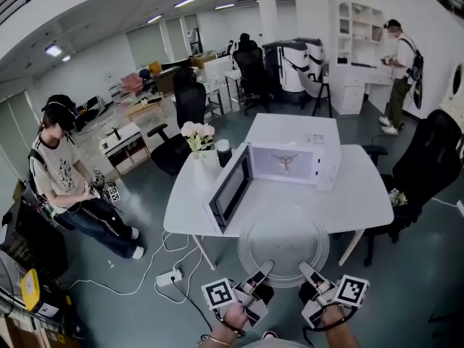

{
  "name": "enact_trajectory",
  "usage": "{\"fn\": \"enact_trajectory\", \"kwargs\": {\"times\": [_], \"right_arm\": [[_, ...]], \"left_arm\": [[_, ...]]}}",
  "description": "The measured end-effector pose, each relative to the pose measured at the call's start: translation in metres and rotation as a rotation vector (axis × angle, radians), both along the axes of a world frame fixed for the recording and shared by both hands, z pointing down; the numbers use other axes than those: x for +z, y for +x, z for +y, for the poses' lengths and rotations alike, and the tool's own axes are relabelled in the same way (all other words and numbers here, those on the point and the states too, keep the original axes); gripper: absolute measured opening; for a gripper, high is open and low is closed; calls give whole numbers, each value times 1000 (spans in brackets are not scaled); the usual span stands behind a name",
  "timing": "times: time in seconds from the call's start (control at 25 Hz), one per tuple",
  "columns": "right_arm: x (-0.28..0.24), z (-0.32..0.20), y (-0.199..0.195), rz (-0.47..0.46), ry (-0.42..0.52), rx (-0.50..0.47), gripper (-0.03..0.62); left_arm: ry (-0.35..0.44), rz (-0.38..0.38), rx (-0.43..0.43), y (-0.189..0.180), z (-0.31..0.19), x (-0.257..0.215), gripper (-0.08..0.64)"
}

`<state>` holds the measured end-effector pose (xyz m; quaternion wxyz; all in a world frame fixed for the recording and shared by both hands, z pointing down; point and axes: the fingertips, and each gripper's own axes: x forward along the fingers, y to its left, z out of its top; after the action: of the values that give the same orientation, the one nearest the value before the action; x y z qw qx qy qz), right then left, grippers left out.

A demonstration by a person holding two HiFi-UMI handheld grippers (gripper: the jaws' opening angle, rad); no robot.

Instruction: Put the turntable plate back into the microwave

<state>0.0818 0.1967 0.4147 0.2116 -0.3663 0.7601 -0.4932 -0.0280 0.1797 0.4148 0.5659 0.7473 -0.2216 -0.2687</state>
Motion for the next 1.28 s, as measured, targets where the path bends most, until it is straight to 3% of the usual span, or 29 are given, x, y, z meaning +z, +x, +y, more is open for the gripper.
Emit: {"fn": "enact_trajectory", "kwargs": {"times": [0.44, 0.88, 1.28], "right_arm": [[12, -51, 6, -36, -39, 11, 72], [15, -142, 18, -5, -61, 64, 72], [18, -220, 25, -34, -92, 107, 74]], "left_arm": [[-34, 0, 12, 9, -51, 9, 48], [-33, -7, 55, 18, -147, 8, 46], [-84, -17, 98, 33, -228, 14, 51]]}}
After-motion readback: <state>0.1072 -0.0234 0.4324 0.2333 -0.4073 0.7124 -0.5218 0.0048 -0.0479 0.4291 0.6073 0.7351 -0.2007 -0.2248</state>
